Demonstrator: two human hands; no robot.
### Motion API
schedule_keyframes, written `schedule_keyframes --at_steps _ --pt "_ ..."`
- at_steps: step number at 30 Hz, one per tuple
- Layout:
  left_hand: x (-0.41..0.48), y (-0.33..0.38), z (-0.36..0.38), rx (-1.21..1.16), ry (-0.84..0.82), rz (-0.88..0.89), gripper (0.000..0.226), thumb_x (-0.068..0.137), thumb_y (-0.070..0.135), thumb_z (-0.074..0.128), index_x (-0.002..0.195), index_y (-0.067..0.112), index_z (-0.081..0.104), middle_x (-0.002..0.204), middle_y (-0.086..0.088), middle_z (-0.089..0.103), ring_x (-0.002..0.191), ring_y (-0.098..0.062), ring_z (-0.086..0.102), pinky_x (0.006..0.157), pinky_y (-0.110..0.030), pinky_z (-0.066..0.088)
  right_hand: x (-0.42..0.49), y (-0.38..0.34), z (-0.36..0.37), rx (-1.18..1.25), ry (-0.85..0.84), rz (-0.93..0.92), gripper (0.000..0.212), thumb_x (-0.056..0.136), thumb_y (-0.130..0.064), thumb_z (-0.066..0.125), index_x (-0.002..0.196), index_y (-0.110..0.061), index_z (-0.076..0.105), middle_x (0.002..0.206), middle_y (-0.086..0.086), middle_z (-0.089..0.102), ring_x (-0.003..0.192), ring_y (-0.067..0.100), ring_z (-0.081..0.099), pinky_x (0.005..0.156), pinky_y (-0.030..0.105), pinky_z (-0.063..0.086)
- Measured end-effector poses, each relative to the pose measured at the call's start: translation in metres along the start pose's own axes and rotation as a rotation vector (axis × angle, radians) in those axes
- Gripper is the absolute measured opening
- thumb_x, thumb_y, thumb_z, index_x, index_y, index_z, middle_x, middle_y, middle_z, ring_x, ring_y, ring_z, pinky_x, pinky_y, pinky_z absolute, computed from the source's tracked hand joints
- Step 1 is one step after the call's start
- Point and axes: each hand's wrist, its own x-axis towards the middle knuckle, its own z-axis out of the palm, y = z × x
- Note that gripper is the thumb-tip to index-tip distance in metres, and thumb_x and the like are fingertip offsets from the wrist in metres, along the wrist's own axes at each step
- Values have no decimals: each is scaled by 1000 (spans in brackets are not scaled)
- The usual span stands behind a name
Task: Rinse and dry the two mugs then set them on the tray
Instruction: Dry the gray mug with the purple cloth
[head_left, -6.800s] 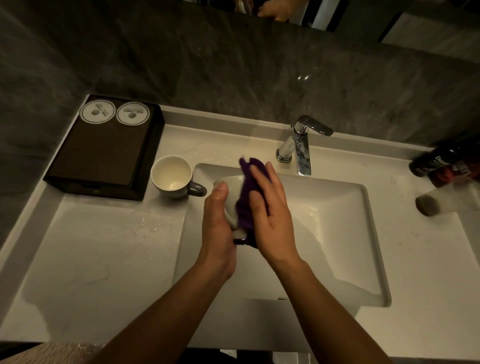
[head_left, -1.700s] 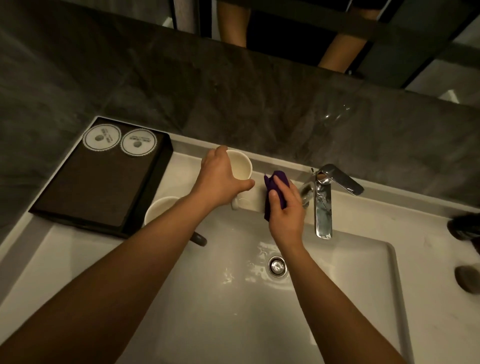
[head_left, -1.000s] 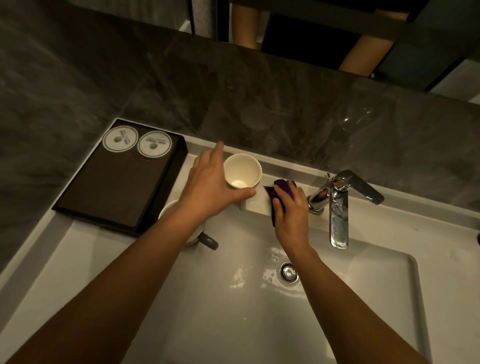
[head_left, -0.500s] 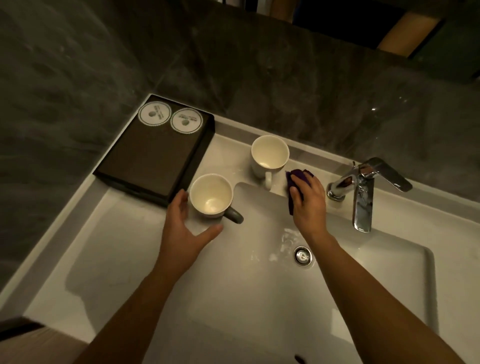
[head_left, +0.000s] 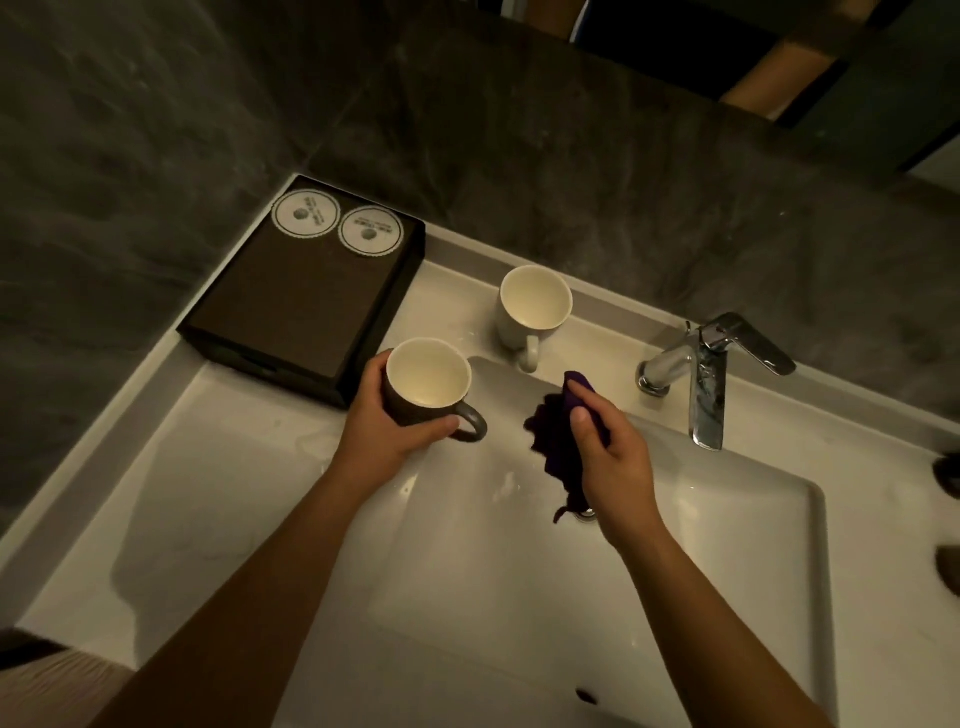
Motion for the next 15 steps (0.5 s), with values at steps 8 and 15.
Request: schedule_keyframes --at_steps 8,15 --pt "-33 14 -7 6 -321 39 90 69 0 92 138 38 49 132 11 60 117 -4 62 81 -17 57 -39 -82 10 123 -89 -259 35 105 -23 48 135 -38 57 121 -35 64 119 -5 60 86 18 57" --pt "-47 30 -8 -108 -392 46 91 61 7 96 130 41 46 123 9 70 115 -17 70 80 -32 64 -53 -82 23 -15 -249 -239 35 103 -32 51 138 -36 51 125 -24 62 118 4 62 91 29 60"
